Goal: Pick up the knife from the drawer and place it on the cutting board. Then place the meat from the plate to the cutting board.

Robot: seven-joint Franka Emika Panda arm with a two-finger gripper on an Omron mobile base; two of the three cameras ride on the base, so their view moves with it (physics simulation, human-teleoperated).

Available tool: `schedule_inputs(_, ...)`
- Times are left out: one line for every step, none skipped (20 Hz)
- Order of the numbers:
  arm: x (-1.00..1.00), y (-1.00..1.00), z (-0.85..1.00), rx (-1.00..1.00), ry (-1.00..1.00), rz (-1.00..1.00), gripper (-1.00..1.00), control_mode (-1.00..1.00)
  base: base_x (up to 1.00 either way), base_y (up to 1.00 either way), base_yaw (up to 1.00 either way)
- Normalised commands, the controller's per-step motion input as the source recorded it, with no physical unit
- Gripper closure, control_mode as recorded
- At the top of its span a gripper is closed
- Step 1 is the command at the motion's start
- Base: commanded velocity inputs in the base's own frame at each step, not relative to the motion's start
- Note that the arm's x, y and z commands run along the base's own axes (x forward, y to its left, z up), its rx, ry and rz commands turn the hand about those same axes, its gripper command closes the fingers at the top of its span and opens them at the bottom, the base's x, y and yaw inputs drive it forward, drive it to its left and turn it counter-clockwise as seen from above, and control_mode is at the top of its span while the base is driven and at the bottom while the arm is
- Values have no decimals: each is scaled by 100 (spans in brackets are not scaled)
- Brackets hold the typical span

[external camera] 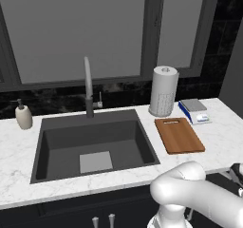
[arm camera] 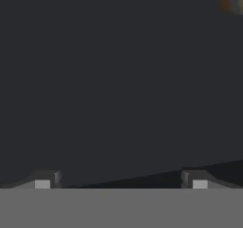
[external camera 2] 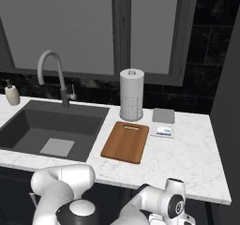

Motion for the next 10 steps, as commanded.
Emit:
schedule_inputs(-35, 0, -9, 0, -19, 0, -100, -100, 0, 0, 0)
schedule_inputs(-38, 0, -6, 0, -29, 0, -100, -100, 0, 0, 0)
schedule_inputs(-39, 0, -5, 0, -31, 0, -100, -100, 0, 0, 0)
schedule_inputs(-46, 0, -10, 0, -34, 0, -100, -100, 0, 0, 0)
schedule_inputs(-59, 0, -19, 0, -33, 0, -100, -100, 0, 0, 0)
schedule_inputs(-74, 0, -21, 0, -26, 0, -100, -100, 0, 0, 0)
schedule_inputs(-86, -1, -27, 0, -17, 0, -100, -100, 0, 0, 0)
schedule_inputs(-89, -4, -29, 0, -7, 0, -100, -100, 0, 0, 0)
schedule_inputs(-84, -4, -25, 0, -2, 1, -100, -100, 0, 0, 0)
schedule_inputs(-77, -3, -20, 0, 0, 1, -100, -100, 0, 0, 0)
